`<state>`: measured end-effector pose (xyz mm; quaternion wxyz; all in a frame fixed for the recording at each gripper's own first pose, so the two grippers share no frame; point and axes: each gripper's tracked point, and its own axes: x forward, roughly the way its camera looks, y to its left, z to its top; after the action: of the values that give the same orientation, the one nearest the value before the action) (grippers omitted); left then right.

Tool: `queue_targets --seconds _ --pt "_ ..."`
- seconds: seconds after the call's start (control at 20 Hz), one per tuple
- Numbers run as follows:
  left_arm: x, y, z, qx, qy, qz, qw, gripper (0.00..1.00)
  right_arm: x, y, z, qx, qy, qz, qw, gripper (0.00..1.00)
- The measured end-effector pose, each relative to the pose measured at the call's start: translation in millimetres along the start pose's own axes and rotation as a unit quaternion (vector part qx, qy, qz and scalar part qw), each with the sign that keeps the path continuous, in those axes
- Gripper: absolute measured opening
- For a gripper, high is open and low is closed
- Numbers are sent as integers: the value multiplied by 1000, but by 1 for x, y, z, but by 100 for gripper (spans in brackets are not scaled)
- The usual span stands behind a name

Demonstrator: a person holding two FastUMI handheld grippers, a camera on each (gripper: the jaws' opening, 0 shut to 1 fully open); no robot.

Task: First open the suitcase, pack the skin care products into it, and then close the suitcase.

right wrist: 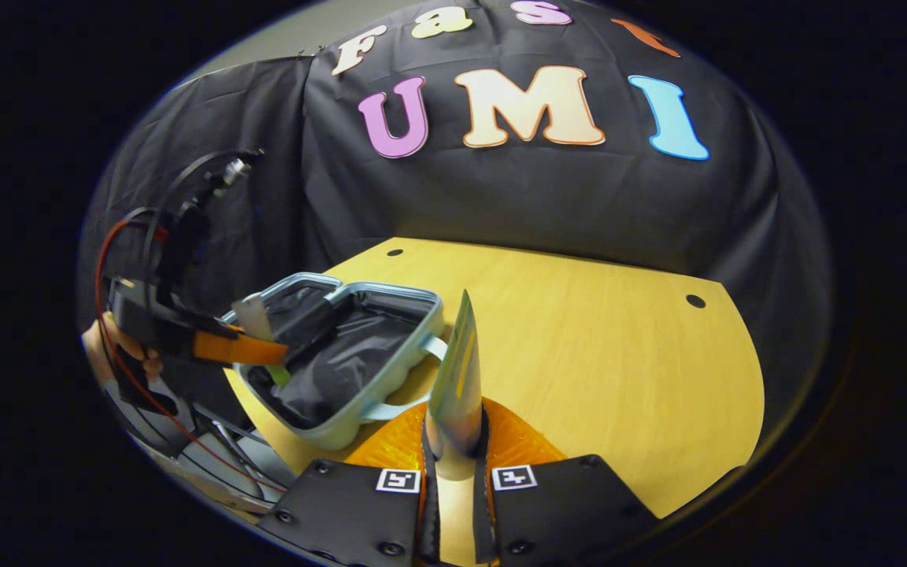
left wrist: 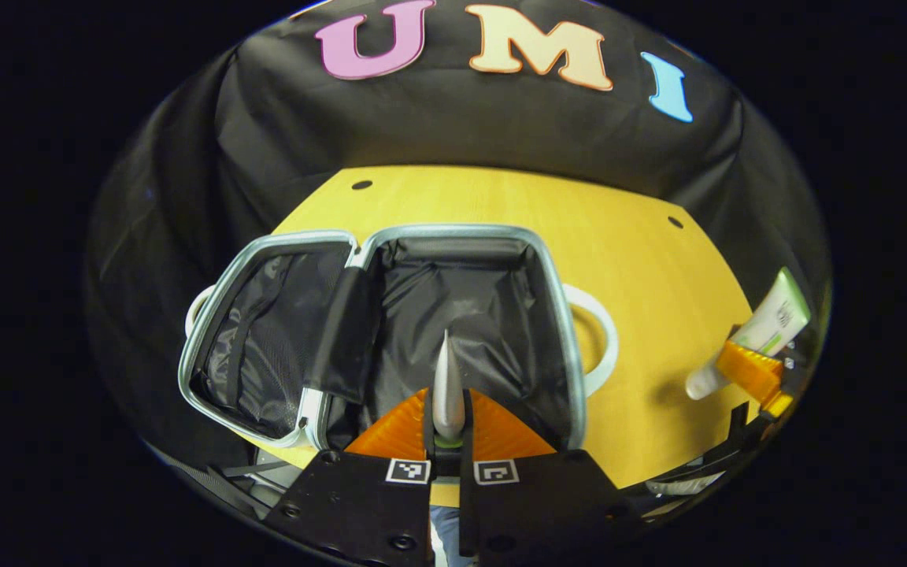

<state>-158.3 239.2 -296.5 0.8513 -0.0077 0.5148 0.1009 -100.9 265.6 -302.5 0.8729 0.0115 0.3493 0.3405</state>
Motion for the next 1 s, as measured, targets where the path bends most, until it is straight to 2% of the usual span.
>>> queue_targets --seconds 0.3,0.55,0.8,0.85,0.9,1.0 --pt "33 10 -18 1 35 -14 999 6 2 50 15 3 15 34 999 19" --pt "49 12 -21 -25 33 -31 999 11 11 78 22 -3 27 53 998 18" --pt "62 14 -17 -28 16 -49 998 16 27 106 23 4 40 66 997 18" --pt "63 13 -14 -24 11 -55 998 14 31 111 23 5 42 67 997 18" --pt "60 13 -10 -20 4 -59 998 24 36 116 21 5 46 68 997 18" --pt "54 13 2 -11 -19 -72 997 52 46 126 15 7 55 66 996 18"
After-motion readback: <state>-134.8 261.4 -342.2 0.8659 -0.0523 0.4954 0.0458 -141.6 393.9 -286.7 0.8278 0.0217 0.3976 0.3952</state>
